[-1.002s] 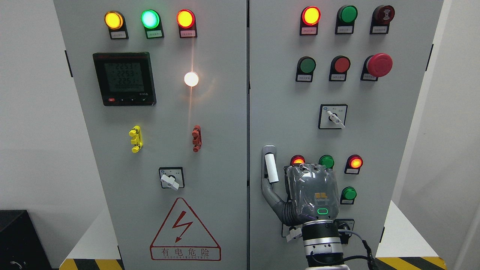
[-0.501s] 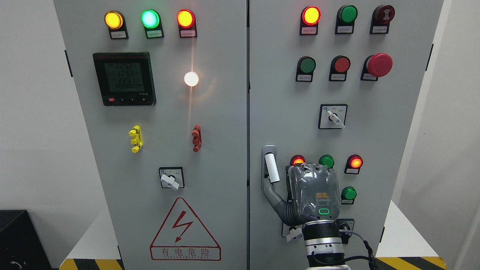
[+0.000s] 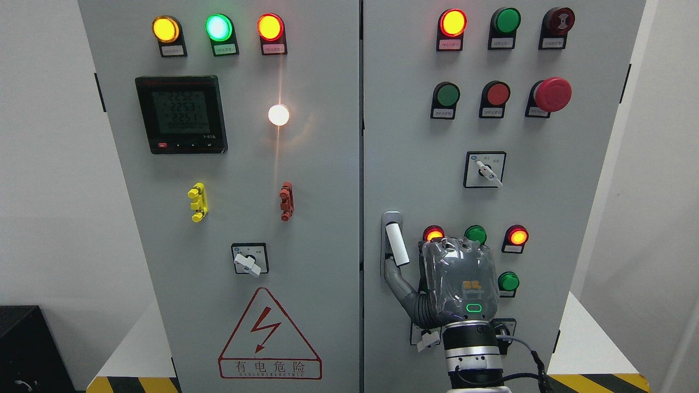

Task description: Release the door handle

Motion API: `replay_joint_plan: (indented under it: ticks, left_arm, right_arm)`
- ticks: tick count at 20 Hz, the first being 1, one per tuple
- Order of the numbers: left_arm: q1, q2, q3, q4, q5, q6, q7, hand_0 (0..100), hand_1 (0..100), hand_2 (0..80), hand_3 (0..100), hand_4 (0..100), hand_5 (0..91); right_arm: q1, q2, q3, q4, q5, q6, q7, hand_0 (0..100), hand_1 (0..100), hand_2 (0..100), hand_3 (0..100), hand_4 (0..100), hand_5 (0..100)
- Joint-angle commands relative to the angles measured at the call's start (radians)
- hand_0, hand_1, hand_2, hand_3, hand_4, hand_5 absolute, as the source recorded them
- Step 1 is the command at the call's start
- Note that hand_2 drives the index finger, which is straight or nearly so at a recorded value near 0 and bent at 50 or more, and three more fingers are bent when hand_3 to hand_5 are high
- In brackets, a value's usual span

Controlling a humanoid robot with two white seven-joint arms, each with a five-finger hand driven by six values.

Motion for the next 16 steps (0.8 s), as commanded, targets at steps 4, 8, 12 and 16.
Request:
replay_joint_plan:
  ticks: [4, 8, 12, 16]
  left_arm:
    - [-0.026, 0.0, 0.0, 0.029, -0.001, 0.0, 0.0, 12, 56, 0.0, 0, 0, 0.0]
    - [-0.028, 0.0, 0.0, 0.029, -0.001, 0.0, 0.0, 12, 56, 0.0, 0, 0, 0.0]
    - [-0.026, 0.0, 0.0, 0.029, -0.001, 0.0, 0.0, 12, 56, 0.0, 0, 0, 0.0]
    - [-0.026, 0.0, 0.0, 0.029, -0.001, 0.0, 0.0, 12, 56, 0.0, 0, 0, 0.0]
  right_arm:
    - [0.004, 0.0, -0.001, -0.004, 0.001, 0.002, -0.002, 43, 36, 96, 100, 100, 100]
    - [0.004, 0.0, -0.003, -0.004, 0.001, 0.003, -0.003, 43, 37, 96, 100, 100, 100]
    - [0.004, 0.0, -0.015, -0.007, 0.0, 0.003, -0.005, 43, 37, 96, 100, 100, 100]
    - [0.004, 0.0, -0.015, -0.007, 0.0, 0.003, -0.005, 43, 37, 95, 100, 100, 100]
